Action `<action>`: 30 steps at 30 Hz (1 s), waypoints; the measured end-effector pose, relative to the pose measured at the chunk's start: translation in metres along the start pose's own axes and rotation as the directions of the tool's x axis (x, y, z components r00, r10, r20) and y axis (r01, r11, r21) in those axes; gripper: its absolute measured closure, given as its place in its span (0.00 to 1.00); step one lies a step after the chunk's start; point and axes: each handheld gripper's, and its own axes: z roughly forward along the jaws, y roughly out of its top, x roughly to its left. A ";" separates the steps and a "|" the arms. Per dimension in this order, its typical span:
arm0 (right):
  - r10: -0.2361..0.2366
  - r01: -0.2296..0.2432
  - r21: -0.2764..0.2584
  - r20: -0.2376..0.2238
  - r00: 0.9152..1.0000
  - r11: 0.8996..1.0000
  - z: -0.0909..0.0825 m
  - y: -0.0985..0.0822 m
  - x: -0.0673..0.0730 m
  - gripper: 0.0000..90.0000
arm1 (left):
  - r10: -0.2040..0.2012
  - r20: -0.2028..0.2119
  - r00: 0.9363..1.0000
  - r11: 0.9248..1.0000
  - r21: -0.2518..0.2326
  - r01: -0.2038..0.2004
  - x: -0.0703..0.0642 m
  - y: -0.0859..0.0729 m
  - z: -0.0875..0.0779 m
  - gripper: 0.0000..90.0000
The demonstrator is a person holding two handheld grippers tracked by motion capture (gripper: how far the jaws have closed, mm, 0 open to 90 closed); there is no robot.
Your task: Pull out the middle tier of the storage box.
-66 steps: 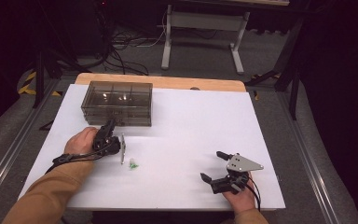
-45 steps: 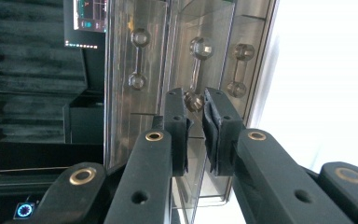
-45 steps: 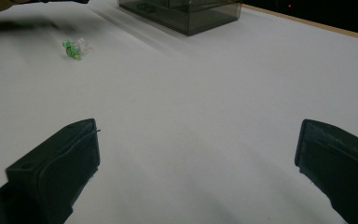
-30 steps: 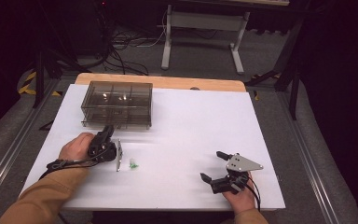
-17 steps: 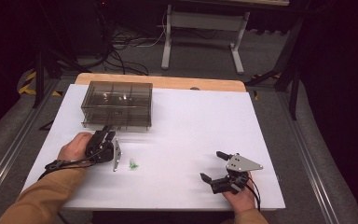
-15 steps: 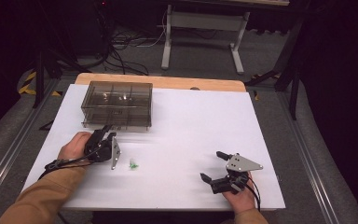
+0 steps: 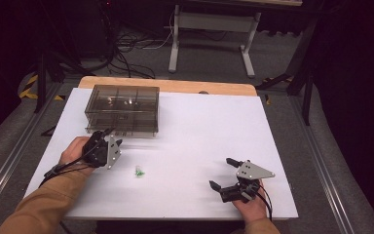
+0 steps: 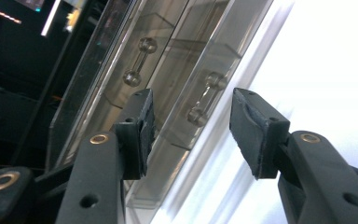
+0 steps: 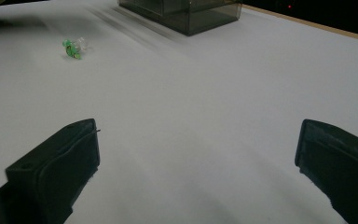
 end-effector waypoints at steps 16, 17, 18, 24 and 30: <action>0.000 0.000 0.000 0.000 1.000 1.000 0.000 0.000 0.000 0.00 | -0.296 0.327 0.897 0.937 -0.082 0.339 0.037 -0.009 -0.010 0.32; 0.000 0.000 0.000 0.000 1.000 1.000 0.000 0.000 0.000 0.00 | -0.321 0.355 0.878 0.925 -0.083 0.372 0.041 -0.010 -0.009 0.30; 0.001 -0.001 -0.001 0.000 1.000 1.000 0.000 0.000 0.000 0.00 | -0.336 0.368 0.867 0.917 -0.084 0.390 0.043 -0.012 -0.009 0.29; 0.000 0.000 0.000 -0.001 1.000 1.000 0.000 0.000 0.000 0.00 | -0.407 0.449 0.795 0.864 -0.093 0.495 0.055 -0.018 -0.009 0.24; 0.000 0.000 0.000 0.000 1.000 1.000 0.000 0.000 0.000 0.00 | -0.449 0.555 0.700 0.814 -0.070 0.577 0.065 -0.025 -0.003 0.21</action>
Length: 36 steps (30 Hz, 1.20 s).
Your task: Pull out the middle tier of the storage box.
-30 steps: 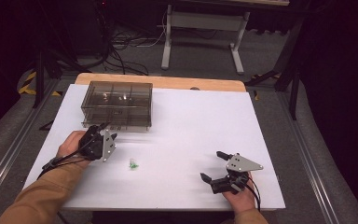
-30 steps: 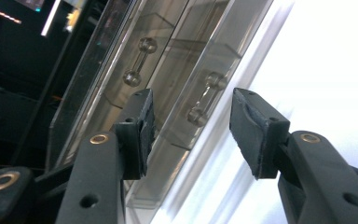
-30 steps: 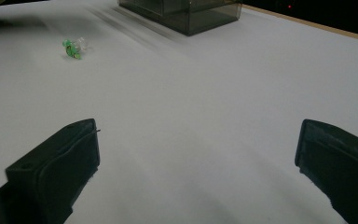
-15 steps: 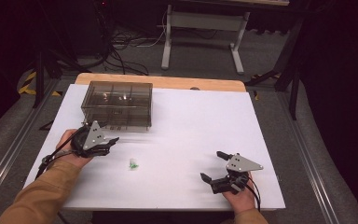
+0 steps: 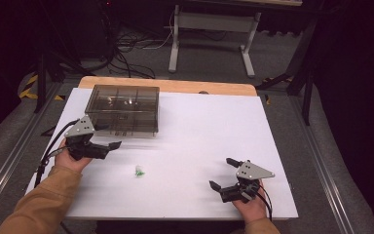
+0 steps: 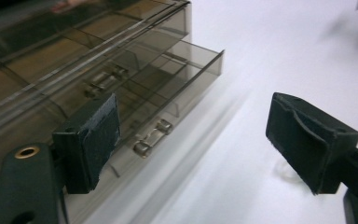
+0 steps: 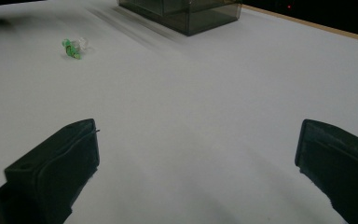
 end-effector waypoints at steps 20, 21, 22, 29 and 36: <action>0.004 -0.004 -0.001 0.000 1.000 1.000 0.000 0.000 0.000 0.00 | -0.066 0.110 0.992 0.998 -0.003 0.067 0.016 0.001 -0.002 0.13; 0.004 -0.004 -0.001 0.000 1.000 1.000 0.000 0.000 0.000 0.00 | -0.066 0.110 0.992 0.998 -0.003 0.067 0.016 0.001 -0.002 0.13; 0.006 -0.006 0.000 -0.002 1.000 1.000 0.000 0.000 0.000 0.00 | -0.070 0.116 0.991 0.998 0.008 0.070 0.016 0.002 -0.002 0.13; 0.004 -0.004 -0.008 -0.004 1.000 1.000 -0.001 0.000 -0.001 0.00 | 0.014 0.099 0.995 0.995 0.092 -0.023 0.013 0.020 -0.001 0.19; 0.004 -0.004 -0.008 -0.006 1.000 1.000 -0.001 0.000 -0.001 0.00 | 0.074 0.090 0.993 0.982 0.166 -0.088 0.012 0.029 0.008 0.32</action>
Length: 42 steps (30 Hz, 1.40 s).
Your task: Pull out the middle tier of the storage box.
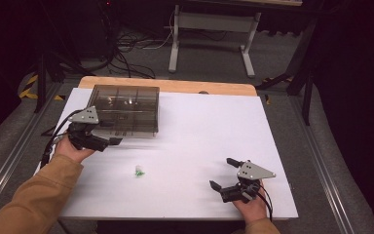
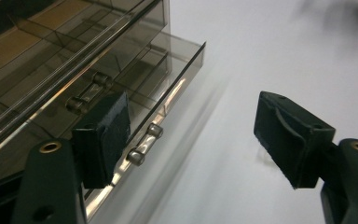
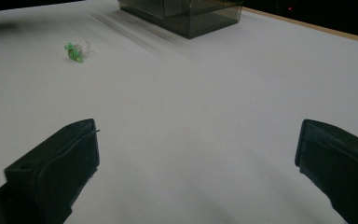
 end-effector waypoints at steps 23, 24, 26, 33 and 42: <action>-0.002 0.002 0.000 -0.006 1.000 1.000 0.000 0.000 0.000 0.00 | 0.103 -0.056 0.993 0.968 0.234 -0.087 0.010 0.013 0.033 0.42; -0.002 0.002 0.000 -0.006 1.000 1.000 0.000 0.000 0.000 0.00 | 0.107 -0.051 0.993 0.967 0.236 -0.092 0.010 0.013 0.034 0.43; -0.002 0.002 0.000 -0.007 1.000 1.000 0.000 0.000 0.000 0.00 | 0.111 -0.044 0.993 0.966 0.241 -0.097 0.010 0.014 0.037 0.43; -0.002 0.002 -0.001 -0.008 1.000 1.000 0.000 0.000 0.000 0.00 | 0.141 -0.035 0.989 0.951 0.284 -0.126 0.009 0.016 0.046 0.46; 0.000 0.000 -0.001 -0.011 1.000 1.000 0.000 0.000 0.000 0.00 | 0.174 -0.045 0.984 0.937 0.316 -0.151 0.009 0.017 0.056 0.50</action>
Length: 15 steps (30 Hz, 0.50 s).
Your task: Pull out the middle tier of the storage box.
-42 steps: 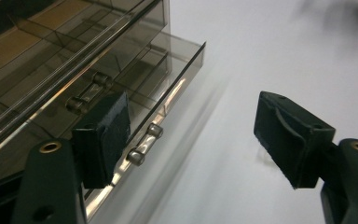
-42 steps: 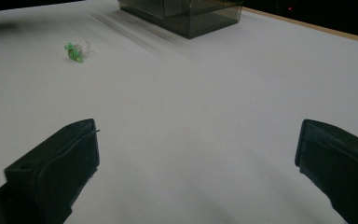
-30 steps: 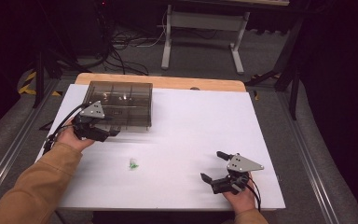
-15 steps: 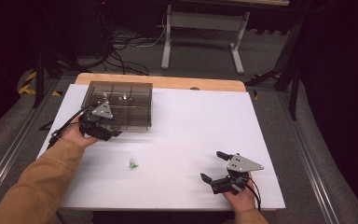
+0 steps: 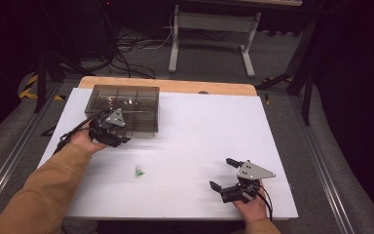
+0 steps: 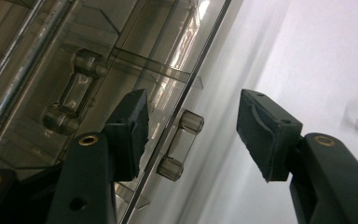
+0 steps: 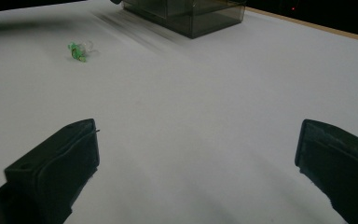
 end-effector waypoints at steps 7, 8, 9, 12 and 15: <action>0.005 -0.005 -0.004 -0.002 1.000 1.000 0.000 0.000 0.000 0.00 | 0.017 -0.034 0.999 0.999 0.030 -0.016 -0.002 0.000 0.004 0.55; 0.004 -0.004 -0.002 -0.001 1.000 1.000 0.000 0.000 0.000 0.00 | 0.031 -0.051 0.998 0.999 0.041 -0.029 -0.002 0.000 0.005 0.56; 0.004 -0.004 -0.002 -0.001 1.000 1.000 0.000 0.000 0.000 0.00 | 0.038 -0.053 0.998 0.998 0.046 -0.036 -0.003 0.000 0.006 0.56; 0.004 -0.004 -0.004 -0.002 1.000 1.000 0.000 0.000 0.000 0.00 | 0.043 -0.056 0.998 0.997 0.061 -0.040 -0.002 -0.001 0.006 0.60; 0.005 -0.005 -0.003 -0.004 1.000 1.000 0.000 0.000 0.000 0.00 | 0.047 -0.065 0.997 0.997 0.066 -0.043 -0.002 -0.002 0.007 0.63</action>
